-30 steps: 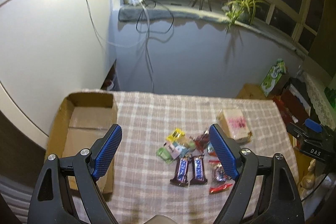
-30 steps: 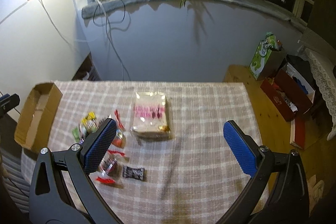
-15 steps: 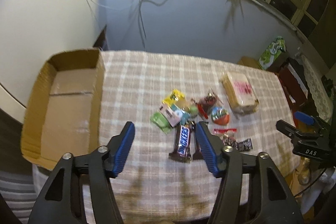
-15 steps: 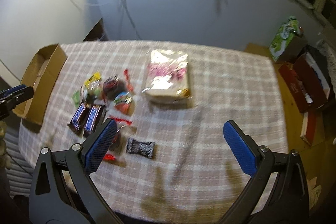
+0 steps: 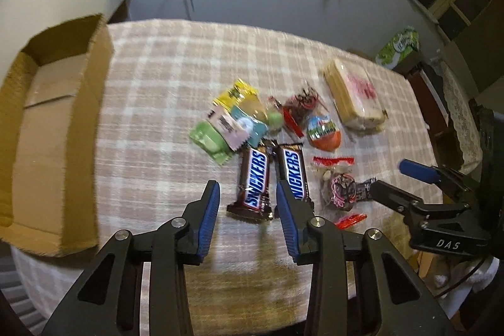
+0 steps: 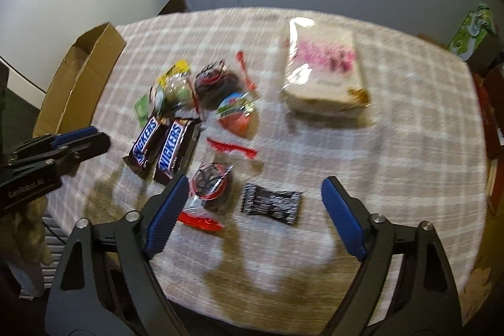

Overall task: Organize snacks
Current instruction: 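Grasp a Snickers bar with the left tool while the right tool grasps a red-wrapped candy, then carry both snacks to the cardboard box and open both tools to drop them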

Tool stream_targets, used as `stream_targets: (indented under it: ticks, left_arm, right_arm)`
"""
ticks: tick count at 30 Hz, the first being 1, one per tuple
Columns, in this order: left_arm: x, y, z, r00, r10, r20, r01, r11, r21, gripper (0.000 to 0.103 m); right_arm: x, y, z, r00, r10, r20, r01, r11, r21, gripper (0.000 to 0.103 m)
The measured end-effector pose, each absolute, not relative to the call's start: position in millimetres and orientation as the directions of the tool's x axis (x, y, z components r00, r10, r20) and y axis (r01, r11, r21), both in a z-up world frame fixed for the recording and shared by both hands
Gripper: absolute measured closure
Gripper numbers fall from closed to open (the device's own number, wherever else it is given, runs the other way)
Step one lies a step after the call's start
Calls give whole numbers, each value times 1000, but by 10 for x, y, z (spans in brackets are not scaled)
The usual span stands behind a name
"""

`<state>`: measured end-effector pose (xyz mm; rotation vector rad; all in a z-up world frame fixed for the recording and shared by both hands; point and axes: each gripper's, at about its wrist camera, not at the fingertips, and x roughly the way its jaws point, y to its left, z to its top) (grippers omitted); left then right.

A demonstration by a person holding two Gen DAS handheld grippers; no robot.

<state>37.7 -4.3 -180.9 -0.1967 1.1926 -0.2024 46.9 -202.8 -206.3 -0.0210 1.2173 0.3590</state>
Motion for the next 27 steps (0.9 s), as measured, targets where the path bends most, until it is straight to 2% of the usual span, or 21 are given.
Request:
stream_targets:
  ticks: [3,6,20,22,27]
  left_arm:
    - [419,-124,-1909,335,-265,-904,71,964,-257,72]
    - [459,-179,-2007,315,-270,-910,74,963,-260,75]
    - [558,-219,-2201,278,-258,-925,94,966,-241,77]
    - [582,-257,-2223,275,-253,-928,101,967,-234,77]
    - [625,-306,-2280,281,-248,-927,102,968,-228,77]
  right_arm:
    - [514,-1970,-2163,253,280,-926,-278,938,208,31]
    - [551,-1927,-2244,221,298,-929,-269,934,236,36]
    - [647,-1727,-2468,131,315,-940,-266,925,272,50]
    - [659,-1707,-2473,129,316,-940,-269,923,274,56]
    - [704,-1651,-2500,124,299,-946,-272,927,258,61]
